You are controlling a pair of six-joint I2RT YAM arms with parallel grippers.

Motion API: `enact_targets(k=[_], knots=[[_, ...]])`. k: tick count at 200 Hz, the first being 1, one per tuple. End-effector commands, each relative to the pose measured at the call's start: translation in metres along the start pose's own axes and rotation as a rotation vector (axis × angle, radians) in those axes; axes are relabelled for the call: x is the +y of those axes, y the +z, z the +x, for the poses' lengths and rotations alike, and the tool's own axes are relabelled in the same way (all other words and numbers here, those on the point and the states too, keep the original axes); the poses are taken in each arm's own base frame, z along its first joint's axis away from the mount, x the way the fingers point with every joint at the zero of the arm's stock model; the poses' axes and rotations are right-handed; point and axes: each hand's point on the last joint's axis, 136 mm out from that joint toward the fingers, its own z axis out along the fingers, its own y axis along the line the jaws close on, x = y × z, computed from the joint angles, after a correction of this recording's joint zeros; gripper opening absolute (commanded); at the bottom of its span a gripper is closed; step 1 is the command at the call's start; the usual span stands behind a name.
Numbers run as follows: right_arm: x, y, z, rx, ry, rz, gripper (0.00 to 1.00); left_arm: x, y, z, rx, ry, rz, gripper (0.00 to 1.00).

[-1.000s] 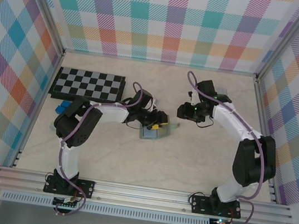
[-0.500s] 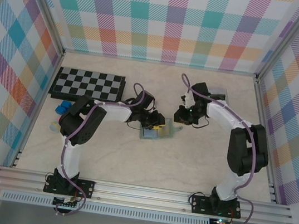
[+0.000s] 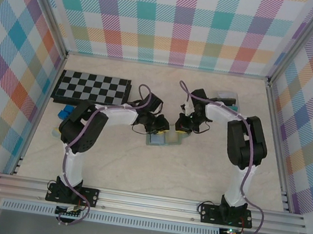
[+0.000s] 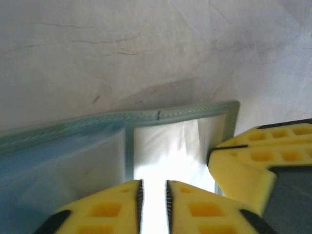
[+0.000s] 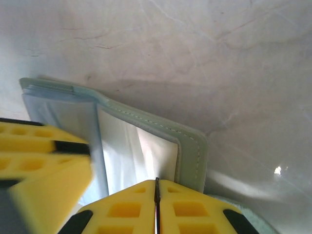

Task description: Take the credit cards out of the card holder

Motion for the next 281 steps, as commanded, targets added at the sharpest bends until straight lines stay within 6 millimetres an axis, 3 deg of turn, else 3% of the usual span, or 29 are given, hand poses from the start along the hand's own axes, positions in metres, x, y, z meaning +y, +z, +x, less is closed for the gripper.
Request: enact_targets(k=[1,46,122,229,281], knots=[[0.0,0.001,-0.006,-0.002,-0.008,0.006,0.11,-0.005,-0.038,-0.003,-0.068,0.067,-0.094,0.3],[-0.009,0.011,-0.006,0.009,0.006,0.031,0.14,0.026,-0.055,0.0,-0.092,0.062,-0.204,0.4],[-0.019,0.02,-0.003,0.031,0.023,0.059,0.13,0.042,-0.033,0.014,-0.032,0.01,-0.186,0.49],[-0.023,0.023,0.0,0.045,0.018,0.088,0.13,0.044,-0.017,0.016,0.005,-0.031,-0.167,0.49],[-0.025,0.026,0.002,0.058,0.014,0.096,0.13,0.028,-0.013,0.017,0.027,-0.026,-0.085,0.48]])
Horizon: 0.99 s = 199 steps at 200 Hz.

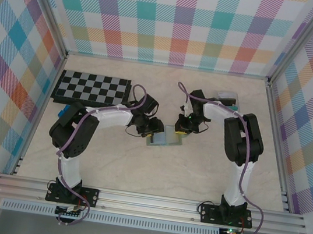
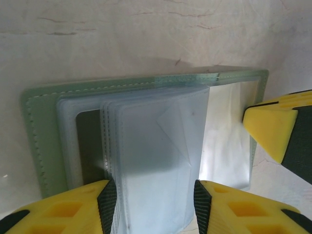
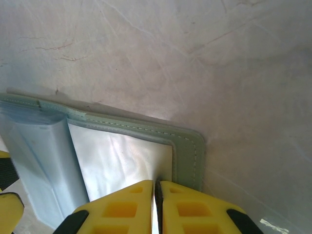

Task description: Take the credit cards out of the card holder

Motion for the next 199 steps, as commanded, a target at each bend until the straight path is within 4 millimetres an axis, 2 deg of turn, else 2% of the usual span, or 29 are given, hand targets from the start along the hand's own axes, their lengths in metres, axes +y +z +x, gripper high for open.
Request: enact_targets(k=[1,43,83,129,165,183,199], knots=[[-0.013,0.013,0.004,0.034,0.001,0.056,0.13,-0.005,0.008,0.003,0.037,-0.015,0.05,0.48],[-0.011,0.014,0.006,0.042,-0.007,0.055,0.13,-0.021,0.016,0.007,0.085,-0.032,0.136,0.49],[-0.007,0.011,0.005,0.038,-0.016,0.042,0.13,-0.035,0.014,0.005,0.094,-0.022,0.199,0.47],[0.005,0.004,0.004,0.043,-0.039,-0.009,0.13,-0.051,0.007,0.005,0.103,0.012,0.263,0.36],[0.015,-0.003,0.009,0.063,-0.054,-0.048,0.13,-0.059,0.004,0.001,0.099,0.048,0.277,0.31],[0.014,-0.007,0.012,0.065,-0.047,-0.041,0.13,-0.058,0.004,-0.002,0.091,0.064,0.25,0.25],[0.015,-0.014,0.011,0.041,-0.039,-0.036,0.14,-0.049,0.001,-0.005,0.082,0.085,0.185,0.19]])
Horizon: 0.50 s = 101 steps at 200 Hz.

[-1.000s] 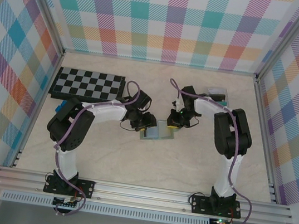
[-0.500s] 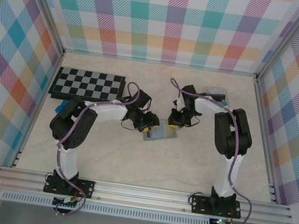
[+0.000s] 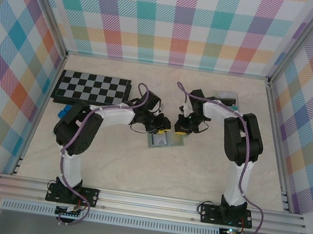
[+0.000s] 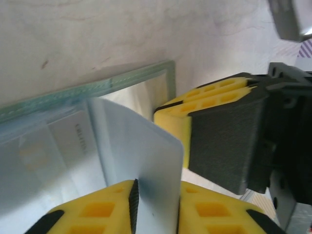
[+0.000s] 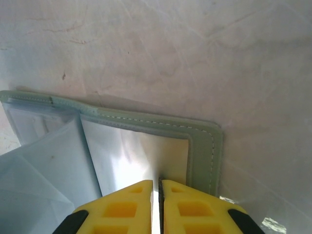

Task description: Take the credit cards out of the card holder

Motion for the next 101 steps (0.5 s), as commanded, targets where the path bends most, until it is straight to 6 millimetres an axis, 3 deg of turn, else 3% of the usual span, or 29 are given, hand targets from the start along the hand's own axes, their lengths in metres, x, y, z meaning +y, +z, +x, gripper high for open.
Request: enact_targets(k=[1,30,70,101], knots=[[0.01,-0.011,0.004,-0.002,-0.014,-0.021,0.14,0.003,-0.003,-0.002,0.007,0.046,-0.065,0.19],[0.017,-0.025,0.003,-0.066,0.009,-0.036,0.18,0.017,-0.016,0.005,0.039,0.09,-0.176,0.12],[0.018,-0.04,0.009,-0.164,0.084,-0.044,0.27,0.017,-0.017,0.013,0.099,0.126,-0.169,0.0],[0.024,-0.041,0.017,-0.224,0.154,-0.089,0.32,0.031,-0.031,0.014,0.122,0.185,-0.282,0.0]])
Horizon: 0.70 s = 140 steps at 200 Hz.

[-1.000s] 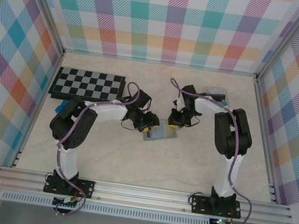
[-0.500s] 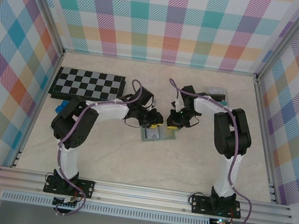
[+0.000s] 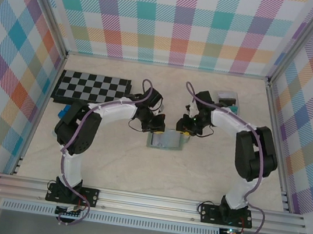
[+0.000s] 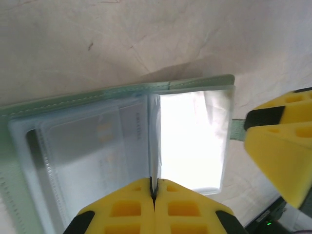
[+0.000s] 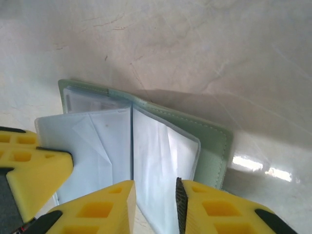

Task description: Take the credit cards out of the card holder

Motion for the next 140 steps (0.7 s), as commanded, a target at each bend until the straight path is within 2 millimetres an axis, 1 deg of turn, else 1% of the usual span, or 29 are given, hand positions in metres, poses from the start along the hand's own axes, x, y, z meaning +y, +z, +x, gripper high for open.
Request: enact_targets(k=[1,12,25,38,60,67,77,86,94,112,140], knots=[[0.01,-0.003,0.0,-0.061,0.072,-0.048,0.32,0.013,-0.01,0.007,0.047,0.064,-0.086,0.0],[0.013,-0.001,0.005,-0.055,0.091,-0.057,0.33,0.013,-0.014,0.01,0.06,0.075,-0.091,0.0],[0.014,0.0,0.01,-0.049,0.107,-0.065,0.33,0.008,-0.014,0.01,0.066,0.084,-0.068,0.0],[0.014,-0.001,0.012,-0.062,0.111,-0.072,0.33,0.0,-0.01,0.009,0.073,0.071,-0.02,0.0],[0.011,-0.004,0.013,-0.091,0.126,-0.065,0.32,-0.013,0.003,0.009,0.091,0.042,0.039,0.0],[0.01,-0.007,0.014,-0.1,0.132,-0.057,0.32,-0.018,0.006,0.01,0.098,0.037,0.061,0.06],[0.009,-0.011,0.014,-0.117,0.133,-0.05,0.32,-0.028,0.011,0.012,0.106,0.049,0.106,0.27],[0.008,-0.016,0.014,-0.136,0.131,-0.039,0.32,-0.034,0.014,0.014,0.111,0.065,0.13,0.36],[0.007,-0.021,0.015,-0.153,0.128,-0.027,0.33,-0.038,0.015,0.015,0.114,0.071,0.141,0.4],[0.003,-0.033,0.019,-0.186,0.133,0.001,0.33,-0.043,0.018,0.014,0.108,0.066,0.175,0.45],[-0.006,-0.05,0.027,-0.243,0.145,0.047,0.33,-0.05,0.018,0.01,0.086,0.047,0.224,0.51]])
